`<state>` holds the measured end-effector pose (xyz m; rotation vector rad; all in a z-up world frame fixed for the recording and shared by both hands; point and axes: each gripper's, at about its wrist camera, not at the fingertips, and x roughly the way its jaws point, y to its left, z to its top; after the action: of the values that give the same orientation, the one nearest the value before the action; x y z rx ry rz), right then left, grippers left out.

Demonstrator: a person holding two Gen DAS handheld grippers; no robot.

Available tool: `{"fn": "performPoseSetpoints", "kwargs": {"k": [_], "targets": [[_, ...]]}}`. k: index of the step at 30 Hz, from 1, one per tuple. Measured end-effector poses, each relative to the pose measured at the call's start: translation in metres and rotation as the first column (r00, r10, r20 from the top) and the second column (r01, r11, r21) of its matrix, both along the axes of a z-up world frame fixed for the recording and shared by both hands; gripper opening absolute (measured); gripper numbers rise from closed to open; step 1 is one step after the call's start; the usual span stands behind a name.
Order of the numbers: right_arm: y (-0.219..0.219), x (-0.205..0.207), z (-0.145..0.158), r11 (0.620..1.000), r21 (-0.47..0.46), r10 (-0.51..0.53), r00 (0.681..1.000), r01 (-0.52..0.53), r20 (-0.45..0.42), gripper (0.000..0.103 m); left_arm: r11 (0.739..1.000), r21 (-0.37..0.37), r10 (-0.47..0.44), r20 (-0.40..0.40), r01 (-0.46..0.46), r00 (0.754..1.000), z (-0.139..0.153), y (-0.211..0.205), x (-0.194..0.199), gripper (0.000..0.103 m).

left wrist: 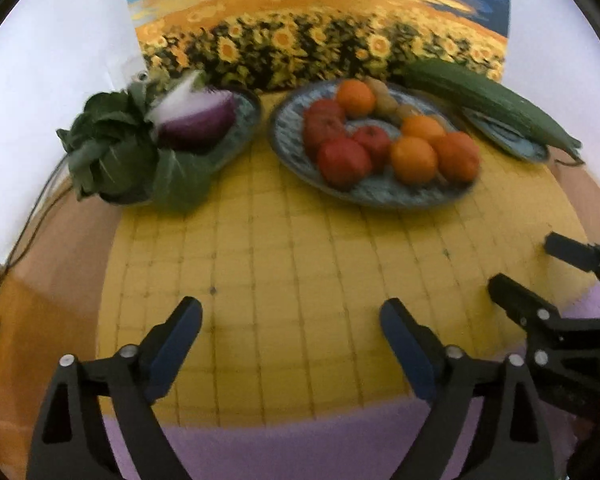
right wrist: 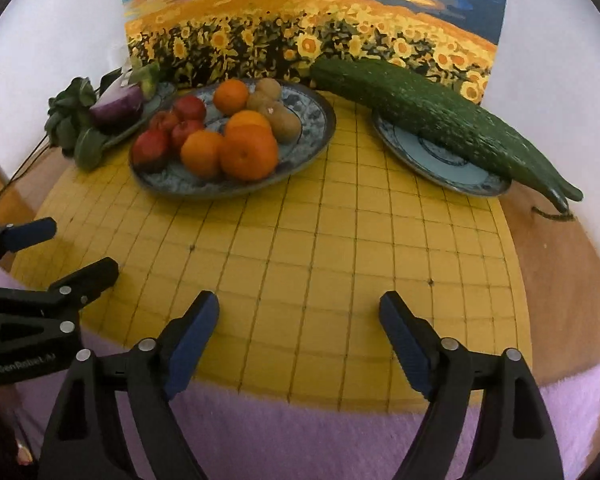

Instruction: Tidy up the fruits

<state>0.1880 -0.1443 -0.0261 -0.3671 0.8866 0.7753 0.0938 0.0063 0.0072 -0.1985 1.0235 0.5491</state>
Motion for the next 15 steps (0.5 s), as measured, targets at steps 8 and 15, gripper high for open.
{"fn": "performPoseSetpoints", "kwargs": {"k": [8, 15], "targets": [[0.017, 0.019, -0.007, 0.999, -0.007, -0.039, 0.999, 0.039, -0.013, 0.103, 0.996, -0.092, 0.021, 0.029, -0.018, 0.999, -0.006, 0.03, 0.008, 0.103], [0.015, 0.019, -0.008, 0.999, 0.034, -0.021, 1.0, 0.02, 0.016, 0.103, 0.998, -0.06, 0.025, 0.086, -0.02, 0.996, -0.008, 0.026, 0.004, 0.103]]}}
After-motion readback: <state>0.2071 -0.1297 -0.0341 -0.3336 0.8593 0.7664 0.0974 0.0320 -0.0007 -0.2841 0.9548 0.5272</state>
